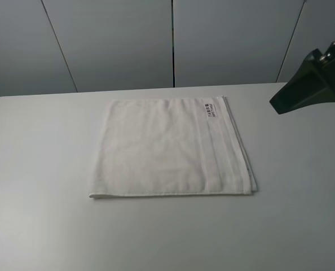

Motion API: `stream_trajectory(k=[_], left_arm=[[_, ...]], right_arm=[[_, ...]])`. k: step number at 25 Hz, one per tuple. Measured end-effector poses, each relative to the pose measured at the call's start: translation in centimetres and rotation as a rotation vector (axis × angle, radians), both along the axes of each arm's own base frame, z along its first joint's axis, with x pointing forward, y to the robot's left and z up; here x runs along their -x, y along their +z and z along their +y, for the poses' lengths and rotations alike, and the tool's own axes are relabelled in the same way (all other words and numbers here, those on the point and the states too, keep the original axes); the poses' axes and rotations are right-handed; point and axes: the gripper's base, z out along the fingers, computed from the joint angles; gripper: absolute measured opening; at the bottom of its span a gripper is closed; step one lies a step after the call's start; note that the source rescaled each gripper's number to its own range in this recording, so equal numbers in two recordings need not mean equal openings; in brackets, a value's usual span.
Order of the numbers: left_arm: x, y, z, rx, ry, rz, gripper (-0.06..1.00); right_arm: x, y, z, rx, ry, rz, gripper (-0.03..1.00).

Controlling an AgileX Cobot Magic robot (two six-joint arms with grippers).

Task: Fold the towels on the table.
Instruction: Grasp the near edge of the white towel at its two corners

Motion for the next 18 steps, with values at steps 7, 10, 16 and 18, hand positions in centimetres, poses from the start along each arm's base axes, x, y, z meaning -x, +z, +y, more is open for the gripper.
stream_trajectory(k=[7,10,16,18], left_arm=[[-2.9,-4.9,-4.9,-0.134,-0.281,0.078,1.00],[-3.5,-7.2,-6.9,-0.214,-0.392,0.102,1.00],[-4.1,-11.0,-9.6,-0.322,-0.532,0.125,1.00],[-4.2,-12.0,-10.3,-0.346,-0.573,0.128,1.00]], right_arm=[[-2.3,-3.8,1.7,0.106,0.139,0.101,1.00],[-3.0,-5.2,2.3,0.118,0.193,0.140,1.00],[-3.9,-7.1,3.3,0.133,0.316,0.147,1.00],[-3.9,-7.8,4.1,0.163,0.387,0.142,1.00]])
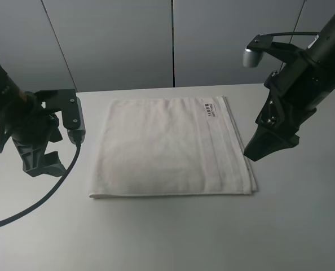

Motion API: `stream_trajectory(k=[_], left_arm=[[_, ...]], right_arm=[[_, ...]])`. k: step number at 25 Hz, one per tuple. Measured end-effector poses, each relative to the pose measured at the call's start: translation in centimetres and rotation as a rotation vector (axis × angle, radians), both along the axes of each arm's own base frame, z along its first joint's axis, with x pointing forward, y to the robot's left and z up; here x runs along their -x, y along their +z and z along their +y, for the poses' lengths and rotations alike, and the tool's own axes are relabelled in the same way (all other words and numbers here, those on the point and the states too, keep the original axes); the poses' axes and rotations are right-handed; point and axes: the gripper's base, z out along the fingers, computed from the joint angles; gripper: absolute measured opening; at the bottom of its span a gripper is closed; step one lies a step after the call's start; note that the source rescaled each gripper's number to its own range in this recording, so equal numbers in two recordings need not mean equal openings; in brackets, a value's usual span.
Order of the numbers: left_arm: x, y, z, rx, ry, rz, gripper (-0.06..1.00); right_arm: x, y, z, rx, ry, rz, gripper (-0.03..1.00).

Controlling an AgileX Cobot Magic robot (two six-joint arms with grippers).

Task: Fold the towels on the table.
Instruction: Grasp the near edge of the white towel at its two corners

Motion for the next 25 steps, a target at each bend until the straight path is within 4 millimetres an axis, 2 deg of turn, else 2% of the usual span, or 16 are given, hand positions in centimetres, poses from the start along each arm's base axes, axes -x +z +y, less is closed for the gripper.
stream_trajectory(k=[6,12,21,25], left_arm=[[0.0,-3.2,-1.4,-0.056,-0.066,0.062,1.00],[0.5,-5.3,-2.9,-0.082,-0.143,0.079,1.00],[-1.2,-6.4,-6.1,-0.096,-0.200,0.069,1.00],[-1.0,-7.5,-6.1,-0.137,-0.206,0.120,1.00]], right_arm=[[0.1,-2.8,2.4,0.115,0.184,0.015,1.00],[-0.7,-5.3,2.9,0.161,0.218,0.047,1.00],[-1.5,-7.1,3.0,0.196,0.238,0.040,1.00],[-1.7,-7.1,3.0,0.194,0.239,0.018,1.00]])
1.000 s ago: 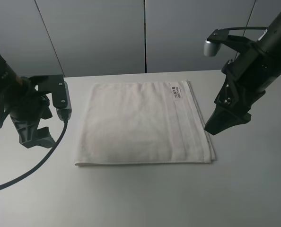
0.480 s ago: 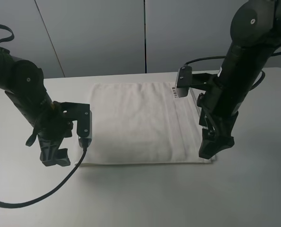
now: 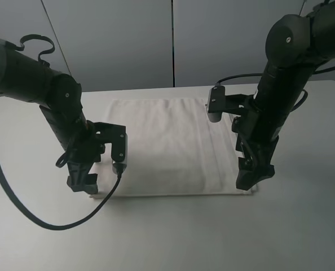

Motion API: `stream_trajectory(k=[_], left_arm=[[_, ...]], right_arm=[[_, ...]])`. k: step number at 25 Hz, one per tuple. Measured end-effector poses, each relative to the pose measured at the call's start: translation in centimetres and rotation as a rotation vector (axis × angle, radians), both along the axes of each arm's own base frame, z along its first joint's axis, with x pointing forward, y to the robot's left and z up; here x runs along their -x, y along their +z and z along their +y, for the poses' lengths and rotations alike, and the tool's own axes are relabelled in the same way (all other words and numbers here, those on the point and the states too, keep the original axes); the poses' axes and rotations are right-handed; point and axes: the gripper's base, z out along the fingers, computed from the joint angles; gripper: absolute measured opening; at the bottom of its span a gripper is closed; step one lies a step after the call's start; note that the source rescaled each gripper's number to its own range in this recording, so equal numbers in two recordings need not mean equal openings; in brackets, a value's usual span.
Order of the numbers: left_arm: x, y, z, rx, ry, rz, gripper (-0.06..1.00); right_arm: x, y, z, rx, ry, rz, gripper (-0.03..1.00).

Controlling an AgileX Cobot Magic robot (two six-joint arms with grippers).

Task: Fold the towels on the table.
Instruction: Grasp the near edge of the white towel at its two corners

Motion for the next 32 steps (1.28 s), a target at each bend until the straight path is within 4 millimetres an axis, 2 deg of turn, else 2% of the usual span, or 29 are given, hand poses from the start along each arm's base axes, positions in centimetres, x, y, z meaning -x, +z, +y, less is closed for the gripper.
stream_trajectory(k=[9,18,22,26,32], left_arm=[[1.7,-0.3,-1.2,-0.034,-0.069,0.028,1.00],[1.6,-0.5,-0.9,-0.087,-0.070,0.013,1.00],[1.6,-0.5,-0.9,-0.088,-0.060,0.010,1.00],[1.6,-0.5,-0.9,-0.087,-0.058,0.009,1.00],[1.5,-0.5,-1.1,-0.070,-0.059,-0.005,1.00]], right_arm=[[0.4,-0.9,-0.4,0.012,0.027,-0.023,1.00],[0.3,-1.1,-0.4,0.008,0.035,-0.046,1.00],[0.6,-1.2,0.4,0.003,0.083,-0.058,1.00],[1.0,-2.5,1.5,0.027,0.141,-0.030,1.00],[1.2,-4.1,1.9,0.089,0.210,-0.011,1.00]])
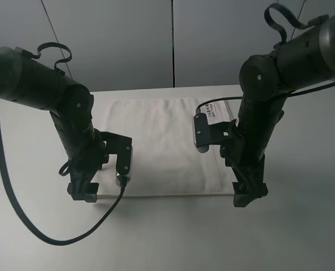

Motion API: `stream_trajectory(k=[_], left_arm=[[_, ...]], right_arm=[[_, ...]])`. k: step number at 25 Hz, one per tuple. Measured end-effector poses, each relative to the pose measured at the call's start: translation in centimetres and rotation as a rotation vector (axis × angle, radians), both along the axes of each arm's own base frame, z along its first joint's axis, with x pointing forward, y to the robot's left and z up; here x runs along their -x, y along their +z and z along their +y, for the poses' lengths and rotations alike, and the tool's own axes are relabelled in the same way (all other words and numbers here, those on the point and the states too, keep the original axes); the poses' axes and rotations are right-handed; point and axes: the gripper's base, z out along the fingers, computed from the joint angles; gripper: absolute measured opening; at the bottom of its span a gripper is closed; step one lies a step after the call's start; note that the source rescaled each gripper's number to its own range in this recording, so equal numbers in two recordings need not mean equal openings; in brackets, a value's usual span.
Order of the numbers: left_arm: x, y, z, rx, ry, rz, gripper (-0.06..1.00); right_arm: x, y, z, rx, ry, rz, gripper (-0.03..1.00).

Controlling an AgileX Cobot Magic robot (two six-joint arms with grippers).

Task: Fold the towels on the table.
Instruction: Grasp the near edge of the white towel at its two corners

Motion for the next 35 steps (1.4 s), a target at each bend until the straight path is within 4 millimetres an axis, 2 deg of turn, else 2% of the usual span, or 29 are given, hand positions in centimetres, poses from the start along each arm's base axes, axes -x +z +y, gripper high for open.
stream_trajectory(k=[6,13,18,25,28,35], left_arm=[[-0.1,-1.1,0.0,-0.024,0.002,0.018,1.00],[-0.1,-1.1,-0.1,-0.024,0.006,0.017,1.00],[-0.1,-1.1,-0.1,-0.024,0.009,0.017,1.00],[-0.1,-1.1,-0.1,-0.024,0.009,0.017,1.00],[-0.1,-1.1,-0.1,-0.023,0.010,0.018,1.00],[-0.1,-1.1,-0.1,-0.022,0.026,0.017,1.00]], right_arm=[[-0.5,-0.6,-0.3,0.052,0.002,-0.046,1.00],[-0.9,-1.9,-0.3,0.075,0.003,-0.058,1.00],[-0.3,-3.1,-0.7,0.073,0.003,-0.063,1.00],[0.0,-3.6,-1.0,0.064,0.018,-0.092,0.98],[-0.1,-3.6,-0.9,0.056,0.024,-0.113,0.79],[-0.2,-3.6,-0.9,0.050,0.024,-0.122,0.21]])
